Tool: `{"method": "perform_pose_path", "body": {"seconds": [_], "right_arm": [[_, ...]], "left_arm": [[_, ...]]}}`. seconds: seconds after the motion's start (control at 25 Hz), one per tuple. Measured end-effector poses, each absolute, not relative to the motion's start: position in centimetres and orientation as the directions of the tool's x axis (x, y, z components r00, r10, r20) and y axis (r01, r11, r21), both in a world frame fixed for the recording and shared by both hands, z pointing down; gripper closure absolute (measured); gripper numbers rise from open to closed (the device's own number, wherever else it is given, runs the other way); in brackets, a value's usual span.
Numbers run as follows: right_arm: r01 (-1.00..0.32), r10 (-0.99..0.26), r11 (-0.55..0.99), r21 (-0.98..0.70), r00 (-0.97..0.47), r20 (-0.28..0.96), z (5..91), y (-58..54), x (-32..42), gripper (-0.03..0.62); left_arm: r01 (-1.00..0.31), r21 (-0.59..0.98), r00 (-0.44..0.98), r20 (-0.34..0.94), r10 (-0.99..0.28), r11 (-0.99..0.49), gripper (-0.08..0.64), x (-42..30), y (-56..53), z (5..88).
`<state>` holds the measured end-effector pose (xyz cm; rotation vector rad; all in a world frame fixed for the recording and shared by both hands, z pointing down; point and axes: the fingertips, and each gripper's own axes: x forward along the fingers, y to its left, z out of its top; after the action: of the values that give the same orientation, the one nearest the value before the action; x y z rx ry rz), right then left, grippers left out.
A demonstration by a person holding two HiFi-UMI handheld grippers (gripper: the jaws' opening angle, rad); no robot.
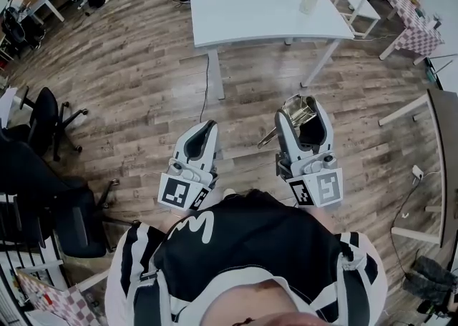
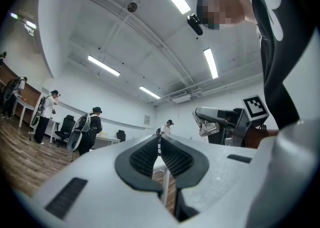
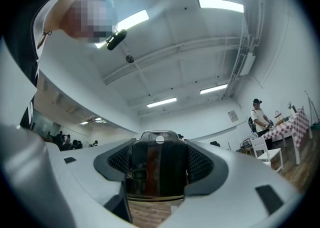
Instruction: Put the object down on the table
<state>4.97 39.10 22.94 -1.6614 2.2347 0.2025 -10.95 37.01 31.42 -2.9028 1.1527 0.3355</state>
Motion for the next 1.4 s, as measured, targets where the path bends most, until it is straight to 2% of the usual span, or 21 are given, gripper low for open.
{"method": "perform_pose_path", "body": {"seconds": [0.48, 0.72, 0.92, 1.08, 1.4], "right_arm": [[-0.953, -0.926, 0.27, -0.137, -0.218, -0.309, 25.6, 38.7, 2.6, 0.282], [-0.945, -0.926, 0.281, -0.166, -0.221, -0.306, 26.7, 36.4, 2.7, 0.282], [-0.937, -0.922, 0.304, -0.172, -0.244, -0.299, 27.4, 32.6, 3.3, 0.282], [-0.932, -0.915, 0.322, -0.168, -0.261, -0.307, 27.2, 28.3, 4.8, 0.282], [-0.914, -0.899, 0.375, -0.152, -0.319, -0.3, 26.7, 18.3, 8.8, 0.282]], "left_arm": [[-0.651, 0.089, 0.738, -0.156, -0.656, -0.754, 0.541, -13.4, 36.5, 33.2], [-0.679, 0.119, 0.695, -0.213, -0.687, -0.724, 0.541, -14.0, 33.9, 32.4], [-0.688, 0.114, 0.701, -0.15, -0.697, -0.717, 0.541, -13.1, 30.8, 34.3], [-0.7, 0.12, 0.676, -0.207, -0.707, -0.704, 0.541, -11.5, 26.2, 32.8], [-0.726, 0.105, 0.645, -0.241, -0.725, -0.68, 0.541, -7.5, 16.7, 31.2]]}}
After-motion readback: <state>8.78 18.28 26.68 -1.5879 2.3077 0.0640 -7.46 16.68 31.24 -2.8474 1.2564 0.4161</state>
